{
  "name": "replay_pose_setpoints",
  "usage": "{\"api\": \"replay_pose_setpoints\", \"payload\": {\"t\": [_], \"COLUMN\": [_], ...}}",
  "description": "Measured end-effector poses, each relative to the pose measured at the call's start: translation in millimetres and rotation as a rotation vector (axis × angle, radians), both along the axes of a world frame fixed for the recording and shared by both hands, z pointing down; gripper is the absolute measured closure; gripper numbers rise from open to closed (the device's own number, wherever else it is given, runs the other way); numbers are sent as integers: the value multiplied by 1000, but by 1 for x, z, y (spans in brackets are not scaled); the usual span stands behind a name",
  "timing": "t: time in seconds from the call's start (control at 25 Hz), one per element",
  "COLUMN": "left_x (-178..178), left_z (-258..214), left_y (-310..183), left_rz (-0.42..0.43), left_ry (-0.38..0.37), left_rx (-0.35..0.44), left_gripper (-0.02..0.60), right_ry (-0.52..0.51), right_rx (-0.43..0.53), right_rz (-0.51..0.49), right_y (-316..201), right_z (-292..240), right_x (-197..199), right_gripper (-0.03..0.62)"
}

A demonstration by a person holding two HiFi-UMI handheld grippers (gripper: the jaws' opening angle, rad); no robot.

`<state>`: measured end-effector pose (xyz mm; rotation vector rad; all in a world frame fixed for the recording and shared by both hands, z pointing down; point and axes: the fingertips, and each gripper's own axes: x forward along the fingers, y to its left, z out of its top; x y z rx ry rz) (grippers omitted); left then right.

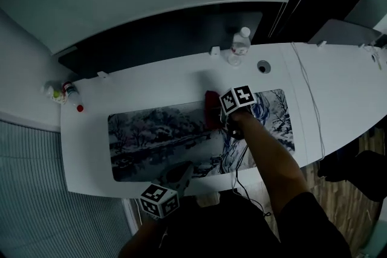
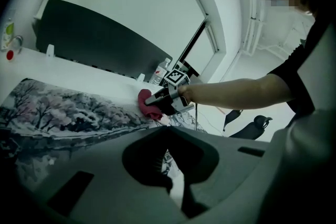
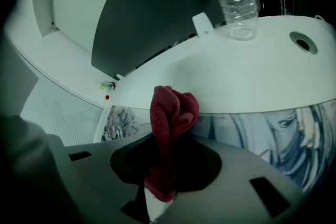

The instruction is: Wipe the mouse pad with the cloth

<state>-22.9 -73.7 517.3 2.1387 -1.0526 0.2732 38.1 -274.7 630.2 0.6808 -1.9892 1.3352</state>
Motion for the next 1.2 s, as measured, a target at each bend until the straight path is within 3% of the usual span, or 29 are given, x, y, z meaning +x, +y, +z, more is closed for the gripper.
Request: {"api": "replay_pose_setpoints", "payload": {"t": [0.48,0.8,1.0,1.2], "left_x": [115,161,170,174], "left_z": [4,7,7,5], "left_y": [-28,-32,-31,-29], "left_rz": [69,103,103,92], "left_ry": [18,6,-13,-26], "left_rx": [10,0,2,7], "left_gripper": [575,575,575,575], "right_ry": [38,42,58,61], "right_rx": [11,17,23,33], "right_rz": [92,200,223,215], "right_y": [-27,-44,-47,-48], "right_z": [1,1,1,2], "right_x": [167,269,305,309], "right_gripper": [484,484,484,484]}}
